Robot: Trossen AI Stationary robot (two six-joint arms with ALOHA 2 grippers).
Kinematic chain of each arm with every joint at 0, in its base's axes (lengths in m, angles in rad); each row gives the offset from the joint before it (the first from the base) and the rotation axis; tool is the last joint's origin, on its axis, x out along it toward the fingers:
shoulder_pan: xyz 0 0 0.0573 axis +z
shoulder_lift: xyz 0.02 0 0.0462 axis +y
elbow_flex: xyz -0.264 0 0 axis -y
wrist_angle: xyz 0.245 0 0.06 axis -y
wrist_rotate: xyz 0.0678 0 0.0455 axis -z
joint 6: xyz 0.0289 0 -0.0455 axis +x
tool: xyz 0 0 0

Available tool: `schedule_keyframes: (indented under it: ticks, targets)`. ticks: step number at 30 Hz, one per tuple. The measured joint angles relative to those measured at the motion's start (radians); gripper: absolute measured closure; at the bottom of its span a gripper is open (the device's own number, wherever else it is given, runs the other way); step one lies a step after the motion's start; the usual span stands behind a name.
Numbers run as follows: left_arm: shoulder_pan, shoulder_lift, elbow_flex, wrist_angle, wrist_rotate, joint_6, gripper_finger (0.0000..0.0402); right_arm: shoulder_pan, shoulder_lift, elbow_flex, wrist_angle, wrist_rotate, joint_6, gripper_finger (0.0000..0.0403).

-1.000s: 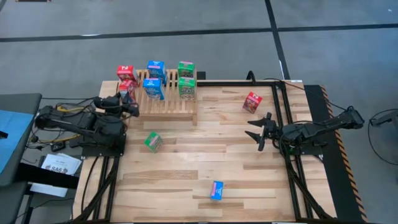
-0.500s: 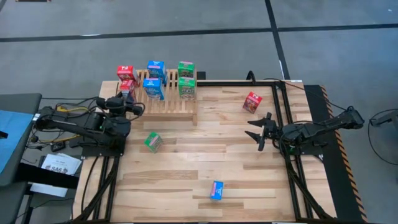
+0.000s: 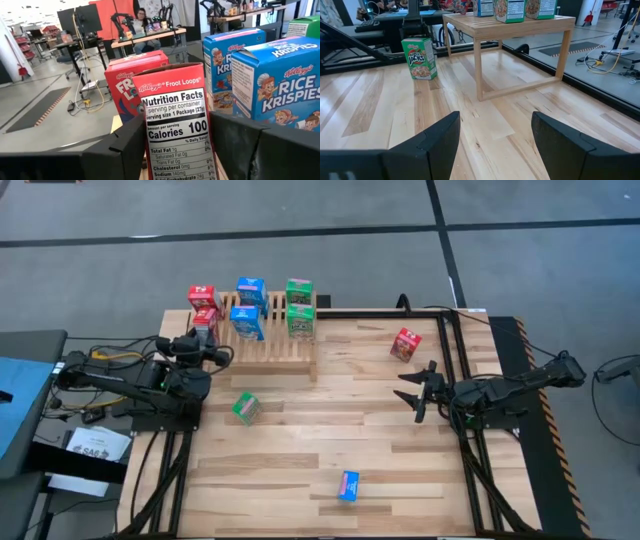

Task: Stack cereal on shelf
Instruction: Put the bottom red cereal box on the shelf aligned with the red cereal box

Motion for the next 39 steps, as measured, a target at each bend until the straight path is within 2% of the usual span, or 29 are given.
schedule_keyframes:
  ticks: [9,16,30,34,39]
  targets:
    - [0.0,-0.001,0.0,-0.02,0.012,-0.018,0.018,0.0,0.0,0.0,0.0,0.0,0.0,0.0131]
    - [0.0,-0.027,0.002,-0.02,0.059,-0.016,0.0165,0.0,0.0,0.0,0.0,0.0,0.0,0.0131]
    - [0.0,-0.062,0.002,-0.008,0.089,0.003,0.016,0.0,0.0,0.0,0.0,0.0,0.0,0.0131]
    - [0.0,-0.062,0.003,0.051,0.089,0.06,0.016,0.0,0.0,0.0,0.0,0.0,0.0,0.0131]
    - [0.0,-0.062,0.003,0.193,0.088,0.222,0.016,0.0,0.0,0.0,0.0,0.0,0.0,0.0131]
